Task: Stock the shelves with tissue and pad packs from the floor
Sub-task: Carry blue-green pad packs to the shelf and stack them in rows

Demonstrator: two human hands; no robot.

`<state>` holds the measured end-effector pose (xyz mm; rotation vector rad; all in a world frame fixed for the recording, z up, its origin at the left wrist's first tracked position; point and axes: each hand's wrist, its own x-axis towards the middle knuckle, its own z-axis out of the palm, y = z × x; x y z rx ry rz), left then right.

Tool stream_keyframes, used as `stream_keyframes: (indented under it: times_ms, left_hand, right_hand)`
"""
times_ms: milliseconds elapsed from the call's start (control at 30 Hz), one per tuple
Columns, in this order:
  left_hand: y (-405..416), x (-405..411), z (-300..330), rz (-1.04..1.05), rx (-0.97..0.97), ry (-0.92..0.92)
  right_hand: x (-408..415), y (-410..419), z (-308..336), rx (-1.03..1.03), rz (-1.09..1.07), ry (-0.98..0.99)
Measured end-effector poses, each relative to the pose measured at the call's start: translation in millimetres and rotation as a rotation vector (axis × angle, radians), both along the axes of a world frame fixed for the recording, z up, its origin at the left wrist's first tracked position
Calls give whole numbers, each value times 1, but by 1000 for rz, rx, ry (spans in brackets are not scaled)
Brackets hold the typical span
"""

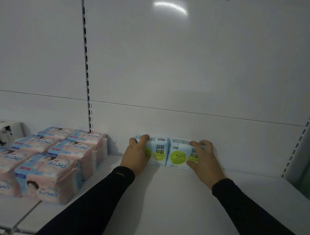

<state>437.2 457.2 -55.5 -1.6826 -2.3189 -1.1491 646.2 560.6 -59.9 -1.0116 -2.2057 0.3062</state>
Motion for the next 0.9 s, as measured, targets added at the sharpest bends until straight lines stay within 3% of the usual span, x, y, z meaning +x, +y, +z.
stream_keyframes:
  times_ms: [267,400,533,667,900]
  left_hand:
    - [-3,-2,4,-31,-125,37]
    - [-23,-2,19,16,-77,120]
    - [-47,11,35,-71,56,185]
    - [-57,53,43,-321,162,196]
    - [-75,203,17,-867,234,198]
  right_hand:
    - [5,-1,1,-15,28,-70]
    - [24,-15,12,46,-14,-42]
    - [54,-46,24,96,-54,-15]
    - [100,-91,26,241,-130,50]
    - [241,-213,-4,290,-549,-17]
